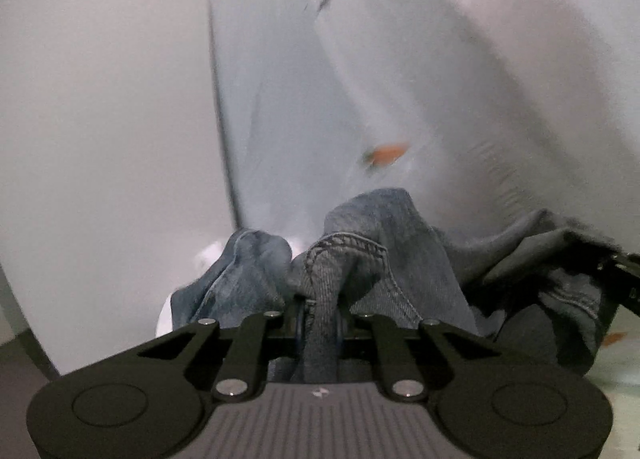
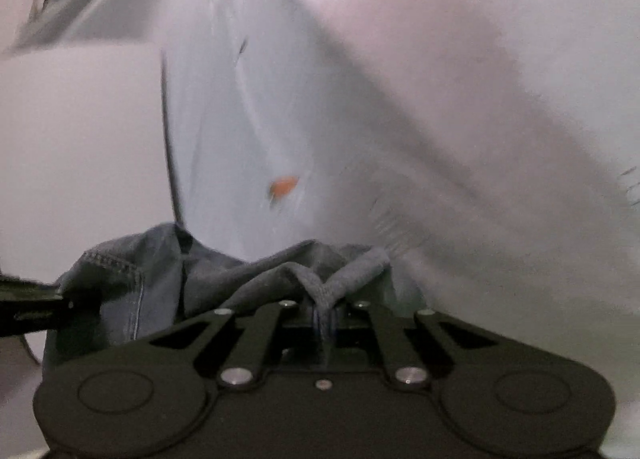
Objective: Fold clothes
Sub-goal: 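Lift the blue jeans with both grippers and pull them out of the heap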
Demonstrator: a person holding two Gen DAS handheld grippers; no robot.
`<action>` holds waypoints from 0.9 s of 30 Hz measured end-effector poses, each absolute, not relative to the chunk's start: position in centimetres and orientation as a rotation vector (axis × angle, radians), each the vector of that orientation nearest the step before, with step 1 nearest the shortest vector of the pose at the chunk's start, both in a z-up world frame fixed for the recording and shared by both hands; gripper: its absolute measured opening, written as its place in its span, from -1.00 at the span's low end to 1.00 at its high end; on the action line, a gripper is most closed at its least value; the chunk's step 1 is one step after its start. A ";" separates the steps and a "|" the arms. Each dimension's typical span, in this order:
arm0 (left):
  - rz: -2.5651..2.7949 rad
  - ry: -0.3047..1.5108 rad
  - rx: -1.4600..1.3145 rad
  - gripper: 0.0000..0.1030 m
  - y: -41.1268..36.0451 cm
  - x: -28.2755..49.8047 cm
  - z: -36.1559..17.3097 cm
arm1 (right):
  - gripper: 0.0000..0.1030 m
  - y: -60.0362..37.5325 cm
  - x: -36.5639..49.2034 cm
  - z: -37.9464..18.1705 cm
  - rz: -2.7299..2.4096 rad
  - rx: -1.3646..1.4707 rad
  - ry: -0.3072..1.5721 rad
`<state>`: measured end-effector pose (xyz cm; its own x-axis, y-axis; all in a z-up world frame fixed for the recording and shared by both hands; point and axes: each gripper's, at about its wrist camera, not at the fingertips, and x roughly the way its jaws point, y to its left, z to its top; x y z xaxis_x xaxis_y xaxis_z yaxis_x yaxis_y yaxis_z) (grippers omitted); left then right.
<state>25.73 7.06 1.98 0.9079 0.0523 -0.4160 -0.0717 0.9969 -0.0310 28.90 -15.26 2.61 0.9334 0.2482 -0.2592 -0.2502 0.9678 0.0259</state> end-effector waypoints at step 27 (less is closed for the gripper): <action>-0.568 0.594 0.027 -0.14 -21.4 -2.5 3.3 | -0.43 -46.2 2.2 6.7 -0.257 0.009 0.334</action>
<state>-2.55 -21.43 3.27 0.6811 -0.4982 -0.5367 0.5133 0.8475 -0.1353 2.25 -46.23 6.72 0.9124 -0.2478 -0.3258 0.2509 0.9675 -0.0331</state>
